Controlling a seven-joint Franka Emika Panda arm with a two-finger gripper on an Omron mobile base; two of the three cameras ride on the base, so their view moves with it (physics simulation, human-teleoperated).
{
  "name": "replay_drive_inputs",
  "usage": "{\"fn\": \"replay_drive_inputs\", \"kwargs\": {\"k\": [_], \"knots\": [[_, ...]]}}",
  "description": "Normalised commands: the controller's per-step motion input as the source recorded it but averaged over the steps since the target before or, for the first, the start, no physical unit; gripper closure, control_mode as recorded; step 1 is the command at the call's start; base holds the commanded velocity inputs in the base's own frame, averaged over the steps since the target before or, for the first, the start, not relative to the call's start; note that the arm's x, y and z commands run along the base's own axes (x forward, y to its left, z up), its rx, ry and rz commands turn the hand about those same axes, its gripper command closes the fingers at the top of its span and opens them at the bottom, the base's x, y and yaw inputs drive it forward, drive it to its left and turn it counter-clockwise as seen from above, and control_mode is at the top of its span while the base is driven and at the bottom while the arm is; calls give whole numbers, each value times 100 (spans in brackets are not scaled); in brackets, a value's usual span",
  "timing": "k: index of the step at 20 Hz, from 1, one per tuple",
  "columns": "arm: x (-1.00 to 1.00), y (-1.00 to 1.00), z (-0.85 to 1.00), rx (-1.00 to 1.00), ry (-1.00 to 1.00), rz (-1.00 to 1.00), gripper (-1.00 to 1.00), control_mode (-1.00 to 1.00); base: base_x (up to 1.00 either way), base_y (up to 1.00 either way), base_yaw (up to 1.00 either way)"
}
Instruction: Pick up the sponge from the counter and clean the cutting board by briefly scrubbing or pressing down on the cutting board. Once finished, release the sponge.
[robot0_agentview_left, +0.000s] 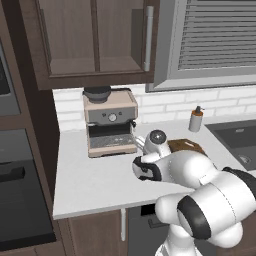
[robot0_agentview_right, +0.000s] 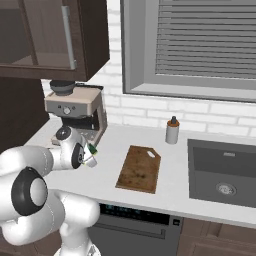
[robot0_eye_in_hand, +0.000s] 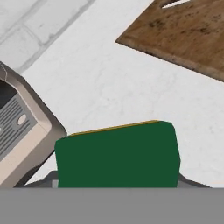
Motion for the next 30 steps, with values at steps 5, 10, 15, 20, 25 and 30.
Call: {"fn": "replay_drive_inputs", "kwargs": {"k": [5,10,15,20,25,30], "knots": [[-15,0,4,0,0,0,-100,-100,0,0,0],[-14,0,38,0,-1,0,-100,-100,0,0,0],[-43,0,72,0,-8,0,-100,-100,0,0,0],[-93,0,68,0,-11,0,-100,-100,0,0,0],[-88,-3,62,0,-11,0,-100,-100,0,0,0],[-77,-14,79,0,-10,0,-100,-100,0,0,0]]}}
